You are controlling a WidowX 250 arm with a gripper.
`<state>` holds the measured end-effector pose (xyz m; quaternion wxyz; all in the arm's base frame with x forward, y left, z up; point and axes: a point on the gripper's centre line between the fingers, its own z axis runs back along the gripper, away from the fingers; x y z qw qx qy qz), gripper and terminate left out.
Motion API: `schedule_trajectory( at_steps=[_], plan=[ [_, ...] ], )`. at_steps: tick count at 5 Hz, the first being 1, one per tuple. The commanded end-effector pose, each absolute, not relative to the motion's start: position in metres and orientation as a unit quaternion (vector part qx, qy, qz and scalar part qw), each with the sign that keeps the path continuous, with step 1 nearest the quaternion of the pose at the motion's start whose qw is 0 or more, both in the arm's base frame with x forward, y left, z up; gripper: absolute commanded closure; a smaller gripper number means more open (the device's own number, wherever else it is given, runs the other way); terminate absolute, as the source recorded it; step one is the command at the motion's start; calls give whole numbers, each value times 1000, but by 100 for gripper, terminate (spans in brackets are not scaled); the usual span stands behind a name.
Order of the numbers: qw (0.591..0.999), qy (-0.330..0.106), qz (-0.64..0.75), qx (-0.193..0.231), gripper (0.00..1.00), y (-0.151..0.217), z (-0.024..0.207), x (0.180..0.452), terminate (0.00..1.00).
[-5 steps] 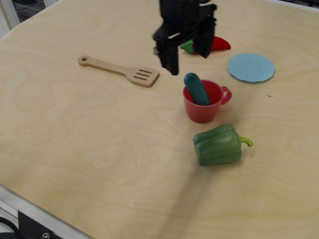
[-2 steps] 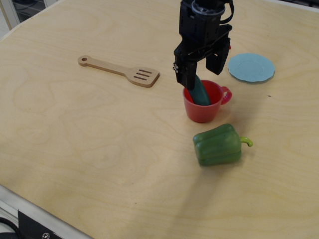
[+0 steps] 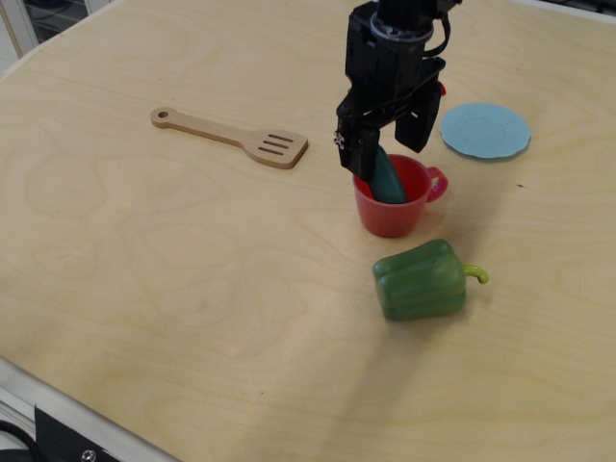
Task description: Take cucumber out of cup
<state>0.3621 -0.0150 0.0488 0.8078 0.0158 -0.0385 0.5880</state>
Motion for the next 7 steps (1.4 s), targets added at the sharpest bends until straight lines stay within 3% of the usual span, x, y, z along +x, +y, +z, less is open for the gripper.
schedule_trajectory(
  at_steps=[1, 2, 5, 6, 7],
  plan=[
    [804, -56, 592, 6, 100, -6, 61, 377, 0],
    [805, -51, 590, 11, 100, -6, 66, 375, 0],
    [795, -83, 601, -16, 100, 5, 116, 348, 0],
    [786, -102, 610, -7, 100, 22, 129, 344, 0],
    [758, -116, 641, 30, 100, 66, 123, 330, 0]
  ],
)
